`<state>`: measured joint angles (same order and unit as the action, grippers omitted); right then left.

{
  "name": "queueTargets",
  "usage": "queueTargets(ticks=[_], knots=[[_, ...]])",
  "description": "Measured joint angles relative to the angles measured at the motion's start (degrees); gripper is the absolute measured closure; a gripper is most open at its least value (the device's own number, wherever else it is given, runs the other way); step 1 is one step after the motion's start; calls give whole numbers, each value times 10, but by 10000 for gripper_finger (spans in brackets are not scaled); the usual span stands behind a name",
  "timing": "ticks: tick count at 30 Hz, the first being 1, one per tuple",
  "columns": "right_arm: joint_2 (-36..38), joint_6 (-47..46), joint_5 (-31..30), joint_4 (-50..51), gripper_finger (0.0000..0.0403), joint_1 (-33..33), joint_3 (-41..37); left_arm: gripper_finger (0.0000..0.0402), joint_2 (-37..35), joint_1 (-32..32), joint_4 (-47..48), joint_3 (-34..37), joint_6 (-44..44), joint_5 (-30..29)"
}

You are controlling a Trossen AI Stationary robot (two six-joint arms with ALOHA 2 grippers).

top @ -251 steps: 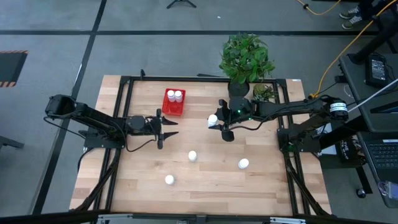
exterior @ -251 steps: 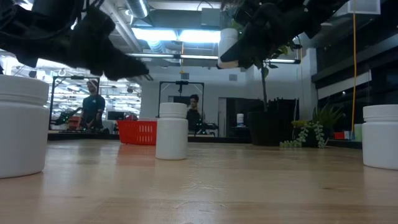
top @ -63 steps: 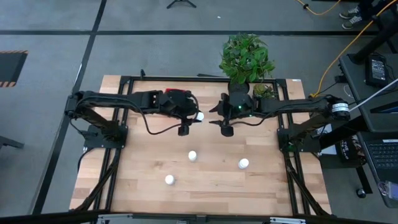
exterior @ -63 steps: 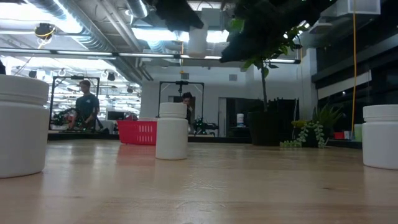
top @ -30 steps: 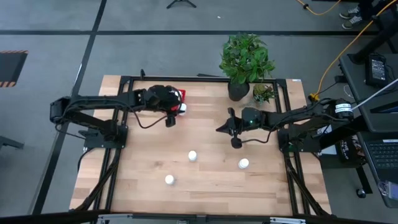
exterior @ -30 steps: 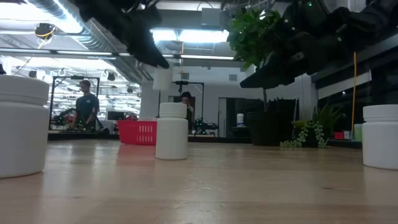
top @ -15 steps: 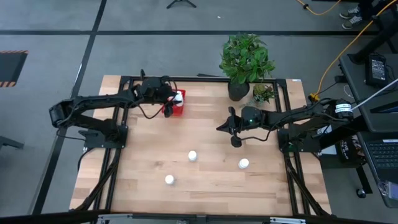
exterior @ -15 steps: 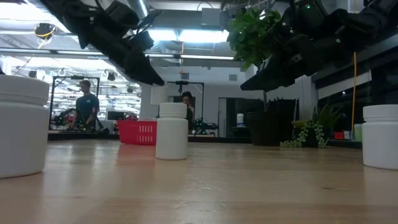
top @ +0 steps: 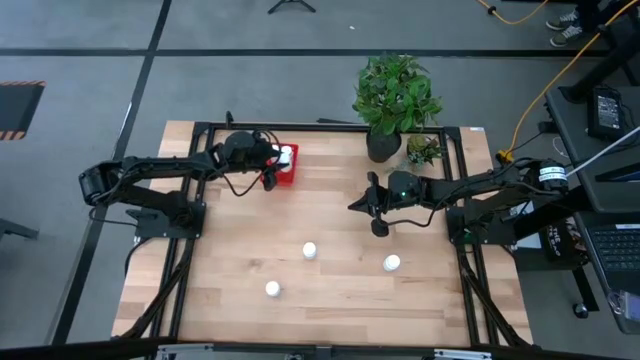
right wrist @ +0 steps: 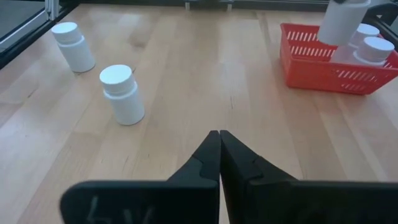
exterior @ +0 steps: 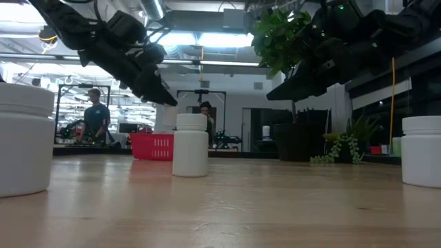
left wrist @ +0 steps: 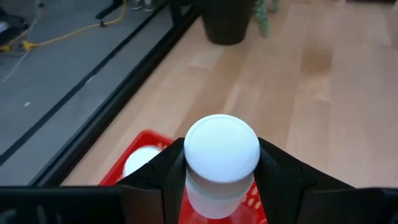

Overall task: Pick and place pill bottles into a basket
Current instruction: Put the white pill bottle into the red bin

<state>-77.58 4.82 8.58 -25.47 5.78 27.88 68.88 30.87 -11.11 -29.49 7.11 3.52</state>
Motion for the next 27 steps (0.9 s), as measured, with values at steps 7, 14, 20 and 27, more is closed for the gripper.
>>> queueTargets(ticks=[7, 14, 20, 27], knots=[[0, 5, 0, 0, 399, 0, 0, 247, 7, 0, 4, 1, -4, -23], [0, 17, 0, -6, 399, 1, 0, 247, 57, 0, -23, 1, -5, -46], [0, 17, 0, -6, 399, 1, 0, 247, 95, 0, -57, 1, -4, -46], [0, 17, 0, -6, 399, 1, 0, 247, 134, 0, -70, 1, -4, -47]])
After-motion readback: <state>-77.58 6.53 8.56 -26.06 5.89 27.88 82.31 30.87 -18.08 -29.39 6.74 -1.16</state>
